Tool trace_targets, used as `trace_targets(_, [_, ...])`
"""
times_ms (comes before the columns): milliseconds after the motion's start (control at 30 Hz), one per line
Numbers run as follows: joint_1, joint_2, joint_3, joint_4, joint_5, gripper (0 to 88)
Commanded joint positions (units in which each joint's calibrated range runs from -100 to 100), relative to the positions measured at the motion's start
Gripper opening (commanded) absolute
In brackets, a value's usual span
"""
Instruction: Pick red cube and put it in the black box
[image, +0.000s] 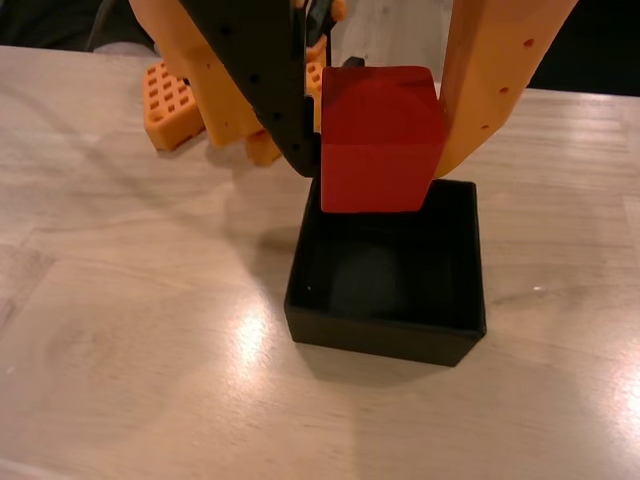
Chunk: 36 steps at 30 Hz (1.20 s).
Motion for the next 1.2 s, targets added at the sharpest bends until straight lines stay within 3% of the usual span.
trace_targets(0, [-0.7, -1.2, 1.9, -3.3, 0.1, 2.5])
trace_targets(500, [-0.7, -1.2, 6.5, -8.0, 0.3, 2.9])
trace_targets(767, [-0.7, -1.9, 6.5, -6.4, 0.1, 26.5])
trace_targets(1033, [0.1, -2.0, 4.6, -5.2, -0.1, 29.1])
trace_targets(1167, [4.9, -2.1, -4.1, -0.7, -2.4, 28.4])
